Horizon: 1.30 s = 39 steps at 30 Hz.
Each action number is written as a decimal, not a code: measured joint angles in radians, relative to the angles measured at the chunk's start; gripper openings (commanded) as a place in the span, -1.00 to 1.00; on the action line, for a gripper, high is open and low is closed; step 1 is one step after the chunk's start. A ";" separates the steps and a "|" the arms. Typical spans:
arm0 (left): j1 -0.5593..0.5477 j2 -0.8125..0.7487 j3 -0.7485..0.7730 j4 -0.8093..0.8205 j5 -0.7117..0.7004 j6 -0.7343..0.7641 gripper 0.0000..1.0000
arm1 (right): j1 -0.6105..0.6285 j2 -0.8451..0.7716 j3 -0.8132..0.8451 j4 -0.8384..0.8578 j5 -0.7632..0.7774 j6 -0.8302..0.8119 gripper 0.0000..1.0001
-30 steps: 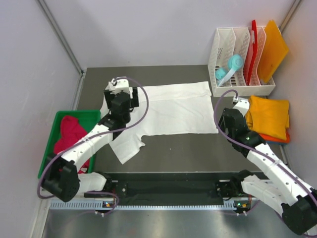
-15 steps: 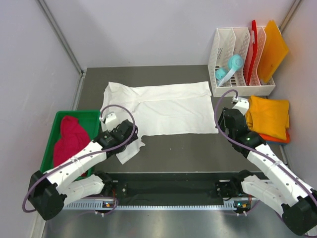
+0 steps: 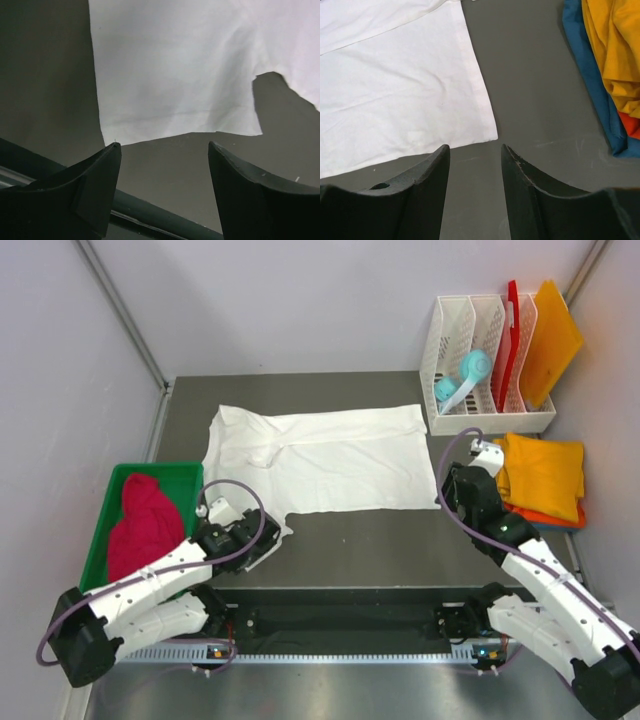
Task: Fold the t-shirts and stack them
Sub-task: Fold the tshirt
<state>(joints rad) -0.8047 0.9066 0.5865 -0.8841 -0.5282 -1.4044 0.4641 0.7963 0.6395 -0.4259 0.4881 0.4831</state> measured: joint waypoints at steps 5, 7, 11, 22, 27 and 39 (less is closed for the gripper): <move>-0.016 0.047 -0.030 -0.028 0.006 -0.097 0.54 | 0.000 0.008 0.000 0.000 -0.014 0.000 -0.08; -0.016 0.050 -0.030 -0.037 0.001 -0.128 0.49 | 0.001 0.014 0.000 0.000 -0.018 0.000 -0.08; -0.016 0.050 -0.035 -0.045 -0.011 -0.176 0.33 | 0.001 0.022 0.000 0.000 -0.023 0.000 -0.08; -0.016 0.062 -0.111 -0.040 -0.012 -0.245 0.29 | 0.005 0.031 0.000 0.000 -0.027 0.000 -0.08; -0.016 0.055 -0.143 -0.024 -0.014 -0.253 0.14 | 0.005 0.031 0.000 0.000 -0.027 0.000 -0.09; -0.016 0.076 -0.151 0.001 -0.029 -0.268 -0.81 | 0.006 0.031 -0.006 0.002 -0.034 0.000 -0.08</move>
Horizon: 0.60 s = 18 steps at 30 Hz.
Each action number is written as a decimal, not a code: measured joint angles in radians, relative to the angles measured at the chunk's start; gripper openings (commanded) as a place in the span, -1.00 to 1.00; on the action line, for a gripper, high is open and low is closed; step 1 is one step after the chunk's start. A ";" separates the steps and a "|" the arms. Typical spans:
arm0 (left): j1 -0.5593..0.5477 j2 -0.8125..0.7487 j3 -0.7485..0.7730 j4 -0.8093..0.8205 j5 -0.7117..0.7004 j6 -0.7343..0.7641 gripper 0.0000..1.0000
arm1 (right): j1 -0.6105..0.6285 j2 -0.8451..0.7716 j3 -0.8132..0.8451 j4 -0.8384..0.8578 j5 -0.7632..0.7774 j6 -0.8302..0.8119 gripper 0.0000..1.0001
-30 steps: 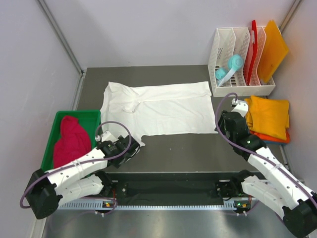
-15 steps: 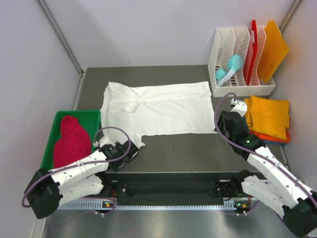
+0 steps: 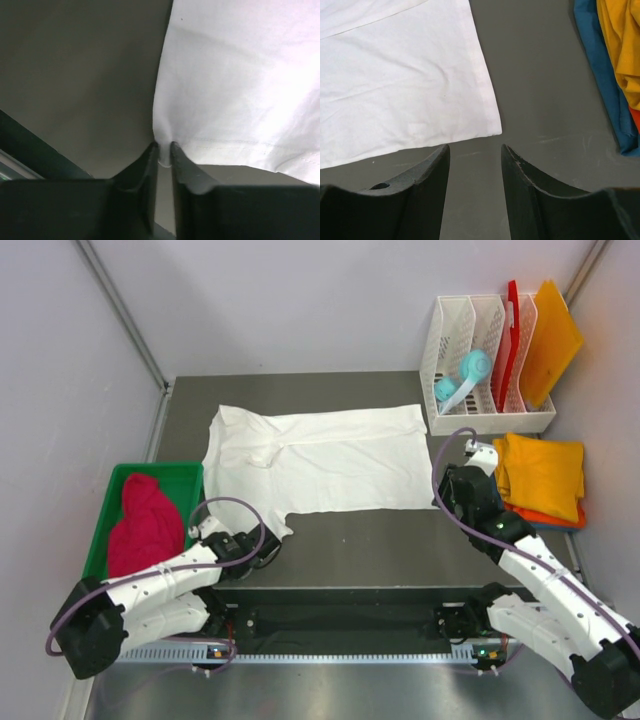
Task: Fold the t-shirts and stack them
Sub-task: Fold the tshirt
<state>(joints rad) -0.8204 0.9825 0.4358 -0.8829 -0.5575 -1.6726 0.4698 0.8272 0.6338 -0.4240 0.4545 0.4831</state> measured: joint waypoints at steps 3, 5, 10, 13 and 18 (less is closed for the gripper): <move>0.000 0.003 0.000 0.005 0.002 -0.002 -1.00 | 0.000 -0.002 0.000 0.000 -0.001 0.000 -0.09; 0.000 0.004 0.000 0.010 0.003 -0.005 -1.00 | 0.000 -0.004 0.000 0.000 -0.001 0.000 -0.08; 0.001 0.035 0.024 0.011 0.017 0.045 -1.00 | 0.001 -0.004 0.000 0.000 -0.001 0.015 -0.08; 0.000 0.087 0.103 0.006 0.016 0.116 -1.00 | 0.001 0.019 -0.002 0.001 -0.011 0.043 -0.10; 0.000 0.151 0.300 0.026 -0.031 0.268 -1.00 | 0.001 0.121 -0.031 0.005 -0.038 0.112 -0.15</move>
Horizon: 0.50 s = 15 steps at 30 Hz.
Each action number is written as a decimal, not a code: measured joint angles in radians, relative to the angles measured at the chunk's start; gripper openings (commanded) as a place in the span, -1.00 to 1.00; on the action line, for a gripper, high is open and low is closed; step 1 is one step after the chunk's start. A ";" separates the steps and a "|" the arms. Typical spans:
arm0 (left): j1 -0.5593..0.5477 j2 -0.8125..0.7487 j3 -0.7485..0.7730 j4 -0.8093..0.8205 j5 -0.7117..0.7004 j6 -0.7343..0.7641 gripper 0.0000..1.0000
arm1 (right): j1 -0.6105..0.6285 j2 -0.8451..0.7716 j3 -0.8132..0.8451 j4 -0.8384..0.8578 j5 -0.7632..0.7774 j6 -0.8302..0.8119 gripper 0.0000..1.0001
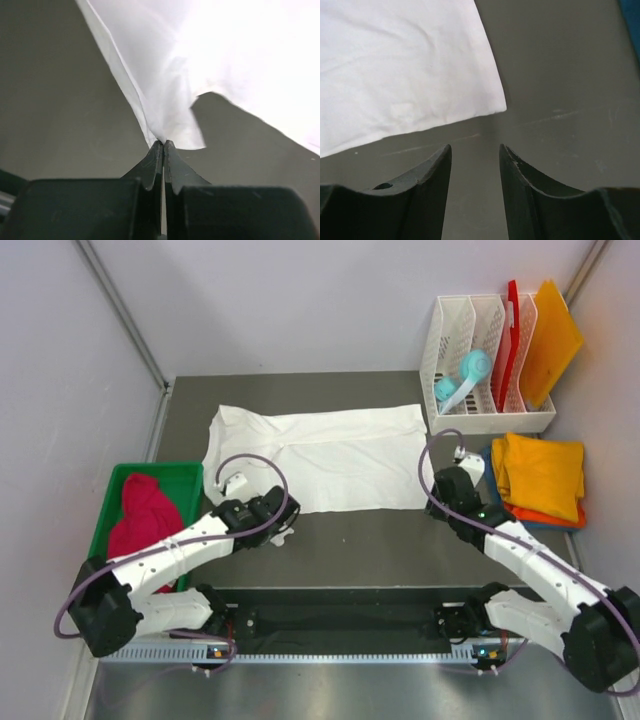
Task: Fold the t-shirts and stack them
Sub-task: Fold the tshirt
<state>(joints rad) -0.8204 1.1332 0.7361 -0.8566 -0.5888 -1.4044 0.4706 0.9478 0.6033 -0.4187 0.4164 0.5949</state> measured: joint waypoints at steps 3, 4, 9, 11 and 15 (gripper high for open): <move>0.000 0.031 0.072 0.021 -0.024 0.081 -1.00 | -0.002 0.090 -0.008 -0.004 -0.012 0.036 -0.17; 0.000 0.039 0.084 0.027 -0.029 0.103 -1.00 | -0.002 0.113 -0.008 -0.001 -0.014 0.044 -0.18; 0.000 0.061 0.093 0.046 -0.029 0.186 -1.00 | -0.015 0.249 -0.001 0.005 -0.018 0.082 -0.21; 0.000 0.061 0.093 0.046 -0.029 0.206 -1.00 | -0.018 0.288 0.010 0.004 -0.017 0.091 -0.21; 0.000 0.061 0.093 0.049 -0.028 0.238 -1.00 | -0.019 0.312 0.039 0.008 -0.006 0.113 -0.22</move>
<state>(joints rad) -0.8204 1.1938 0.8291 -0.8078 -0.6167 -1.1660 0.4511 1.2598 0.6418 -0.4110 0.4107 0.7074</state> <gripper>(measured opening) 0.013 0.395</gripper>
